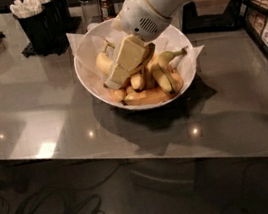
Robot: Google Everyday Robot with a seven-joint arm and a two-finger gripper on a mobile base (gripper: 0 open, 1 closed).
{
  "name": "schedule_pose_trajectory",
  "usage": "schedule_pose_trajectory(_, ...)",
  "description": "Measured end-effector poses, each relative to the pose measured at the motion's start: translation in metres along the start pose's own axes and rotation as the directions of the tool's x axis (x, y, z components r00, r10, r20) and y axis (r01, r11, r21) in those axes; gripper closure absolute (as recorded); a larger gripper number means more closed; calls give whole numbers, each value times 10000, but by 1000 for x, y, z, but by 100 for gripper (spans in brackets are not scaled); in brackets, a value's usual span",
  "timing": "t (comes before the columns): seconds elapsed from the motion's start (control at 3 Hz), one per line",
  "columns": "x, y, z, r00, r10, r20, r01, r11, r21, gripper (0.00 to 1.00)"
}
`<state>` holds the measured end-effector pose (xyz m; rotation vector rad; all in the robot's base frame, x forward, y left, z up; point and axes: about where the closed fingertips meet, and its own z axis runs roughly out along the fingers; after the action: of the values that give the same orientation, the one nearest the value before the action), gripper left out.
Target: Pick banana from white bowl
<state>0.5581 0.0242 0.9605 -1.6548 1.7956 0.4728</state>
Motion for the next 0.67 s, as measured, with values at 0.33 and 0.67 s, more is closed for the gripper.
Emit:
schedule_pose_trajectory(0.33,15,-3,15,9989,146,-435,-140,9998,138,0)
schedule_pose_trajectory(0.67,27,-6,20,9970,379,-682,-354,9987,375,0)
